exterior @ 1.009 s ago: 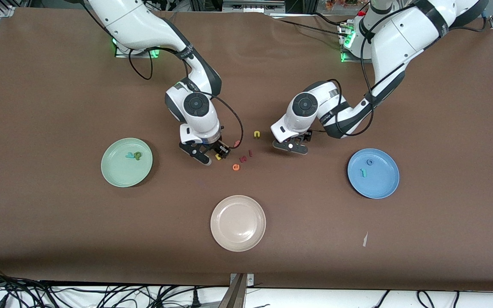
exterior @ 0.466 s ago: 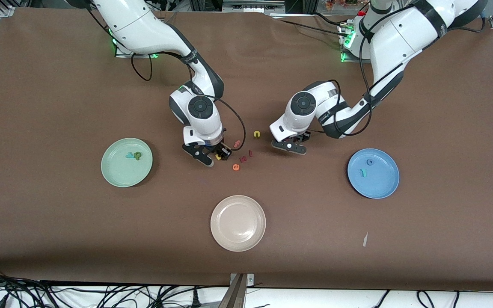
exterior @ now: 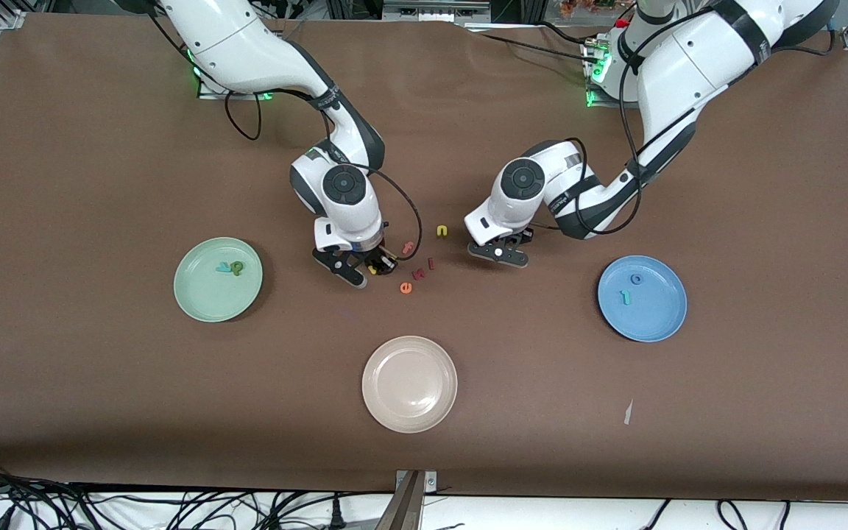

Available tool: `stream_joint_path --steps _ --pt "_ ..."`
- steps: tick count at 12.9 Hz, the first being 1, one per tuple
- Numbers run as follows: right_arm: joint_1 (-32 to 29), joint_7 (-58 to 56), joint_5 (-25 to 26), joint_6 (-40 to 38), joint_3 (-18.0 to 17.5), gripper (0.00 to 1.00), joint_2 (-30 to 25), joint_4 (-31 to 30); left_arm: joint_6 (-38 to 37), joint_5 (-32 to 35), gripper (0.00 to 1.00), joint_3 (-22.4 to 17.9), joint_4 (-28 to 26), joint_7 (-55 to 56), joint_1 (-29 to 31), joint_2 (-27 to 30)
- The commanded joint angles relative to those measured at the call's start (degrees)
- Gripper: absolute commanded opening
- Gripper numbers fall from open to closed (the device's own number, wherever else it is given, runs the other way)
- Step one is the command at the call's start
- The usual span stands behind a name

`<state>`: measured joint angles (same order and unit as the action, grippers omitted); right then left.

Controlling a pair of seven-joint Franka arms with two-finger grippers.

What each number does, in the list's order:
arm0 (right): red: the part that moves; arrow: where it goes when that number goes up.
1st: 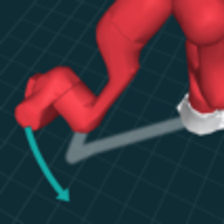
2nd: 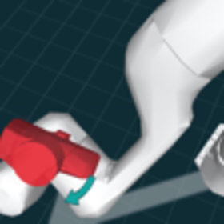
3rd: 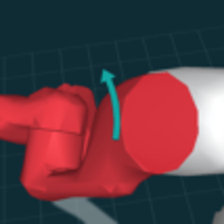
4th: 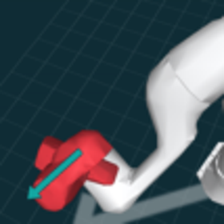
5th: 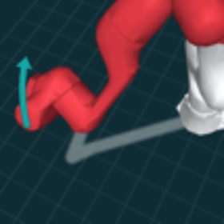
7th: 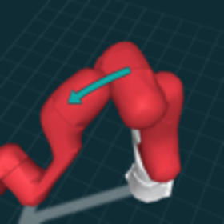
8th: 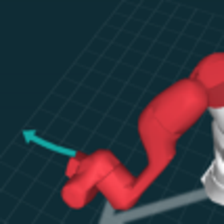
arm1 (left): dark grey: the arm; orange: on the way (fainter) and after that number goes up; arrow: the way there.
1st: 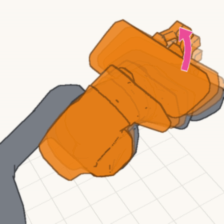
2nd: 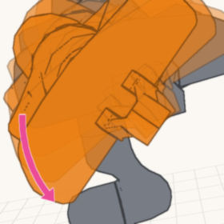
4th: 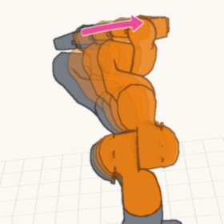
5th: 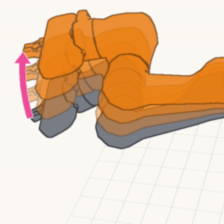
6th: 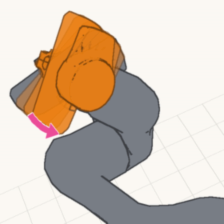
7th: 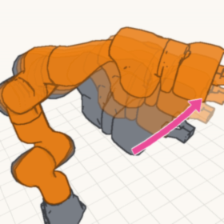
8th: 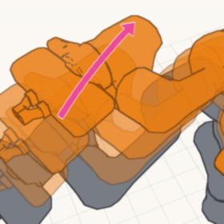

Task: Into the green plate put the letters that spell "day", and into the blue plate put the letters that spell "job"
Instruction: 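Drop the pink 6 on the blue plate and yellow letter on the green plate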

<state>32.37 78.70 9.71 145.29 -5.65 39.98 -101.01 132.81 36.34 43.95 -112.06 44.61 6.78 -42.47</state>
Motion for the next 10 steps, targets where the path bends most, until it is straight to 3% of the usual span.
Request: stream_joint_path --steps 1,3,5,10 --pt "0.76 0.84 0.74 0.79 1.25 0.26 1.68 1.16 -7.53 1.20 0.04 -0.01 1.92 -3.89 1.48 4.31" --pt "0.68 0.41 1.09 0.53 1.25 0.24 1.25 1.07 -13.87 0.84 0.05 0.69 3.95 -11.17 4.46 6.59" --pt "-0.02 -2.13 1.27 -0.87 1.25 0.24 -1.64 0.29 -15.30 -0.12 0.06 0.96 4.13 -18.73 8.93 8.88" --pt "-7.48 -22.67 1.36 -12.64 1.08 0.24 -16.13 -8.40 -15.83 -0.83 0.08 1.05 4.57 -43.17 23.78 11.09"
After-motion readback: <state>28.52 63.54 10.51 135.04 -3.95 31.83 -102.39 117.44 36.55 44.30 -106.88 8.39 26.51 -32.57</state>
